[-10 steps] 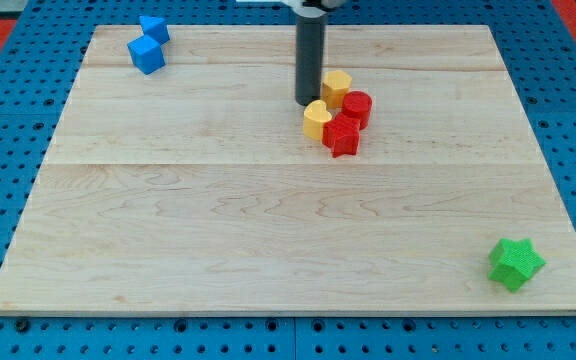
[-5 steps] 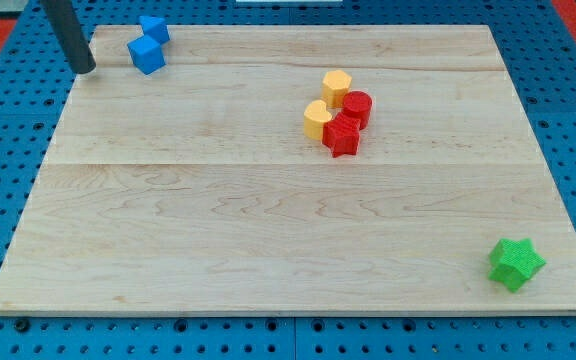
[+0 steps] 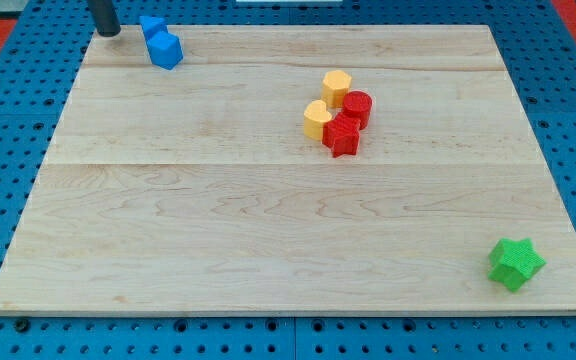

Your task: Move the blue triangle into the yellow heart

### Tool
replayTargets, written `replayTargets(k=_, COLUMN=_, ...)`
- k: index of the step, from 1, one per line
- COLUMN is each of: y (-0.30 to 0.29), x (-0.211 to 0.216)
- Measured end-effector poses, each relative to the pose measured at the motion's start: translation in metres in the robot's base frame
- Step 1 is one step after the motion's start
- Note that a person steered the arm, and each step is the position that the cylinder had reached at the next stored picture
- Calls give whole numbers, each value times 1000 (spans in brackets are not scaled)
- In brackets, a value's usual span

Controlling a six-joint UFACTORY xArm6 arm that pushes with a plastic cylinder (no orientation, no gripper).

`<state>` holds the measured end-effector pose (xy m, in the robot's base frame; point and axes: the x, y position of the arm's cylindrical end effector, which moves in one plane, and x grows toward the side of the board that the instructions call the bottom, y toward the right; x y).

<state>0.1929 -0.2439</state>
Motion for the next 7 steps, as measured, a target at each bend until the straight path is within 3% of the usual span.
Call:
replayTargets(k=2, y=122, x=3)
replayTargets(k=5, y=174, x=107)
replayTargets(k=7, y=221, x=98)
